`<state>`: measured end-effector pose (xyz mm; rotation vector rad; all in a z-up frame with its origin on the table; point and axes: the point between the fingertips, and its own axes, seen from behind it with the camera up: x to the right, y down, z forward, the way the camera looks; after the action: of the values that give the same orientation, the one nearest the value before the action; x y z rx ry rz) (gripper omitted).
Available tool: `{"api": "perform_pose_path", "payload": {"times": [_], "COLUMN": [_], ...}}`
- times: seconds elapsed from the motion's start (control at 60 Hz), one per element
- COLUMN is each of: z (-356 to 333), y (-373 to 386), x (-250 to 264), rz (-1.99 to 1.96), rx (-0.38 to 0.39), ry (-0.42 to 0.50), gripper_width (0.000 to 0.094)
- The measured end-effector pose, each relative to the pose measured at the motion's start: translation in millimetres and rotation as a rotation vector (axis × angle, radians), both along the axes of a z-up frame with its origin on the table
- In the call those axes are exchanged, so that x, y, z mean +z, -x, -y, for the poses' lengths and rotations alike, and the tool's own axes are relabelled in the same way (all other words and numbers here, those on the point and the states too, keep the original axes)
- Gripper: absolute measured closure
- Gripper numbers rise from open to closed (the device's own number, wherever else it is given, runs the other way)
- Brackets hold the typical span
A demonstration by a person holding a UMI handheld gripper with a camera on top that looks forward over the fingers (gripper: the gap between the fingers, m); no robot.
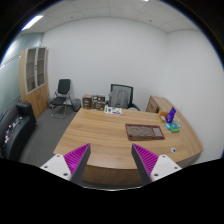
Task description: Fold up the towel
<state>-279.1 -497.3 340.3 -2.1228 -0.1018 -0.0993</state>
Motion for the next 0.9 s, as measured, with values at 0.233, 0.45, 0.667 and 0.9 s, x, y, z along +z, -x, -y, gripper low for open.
{"api": "perform_pose_path", "payload": {"times": [0.233, 0.45, 0.667, 0.9], "z": [-14.8, -79.0, -226.0, -378.7], "y": [-21.4, -68.0, -116.7, -156.2], "x": [-53.6, -134.9, -213.3, -285.3], "rz": [-0.029, -0.041, -0.039, -0.024], "rx": [-0.017, -0.039, -0.007, 0.016], "ry": [0.104, 0.178, 0.143, 0.131], "gripper_width": [0.0078, 0.0077, 0.0074, 0.0094]}}
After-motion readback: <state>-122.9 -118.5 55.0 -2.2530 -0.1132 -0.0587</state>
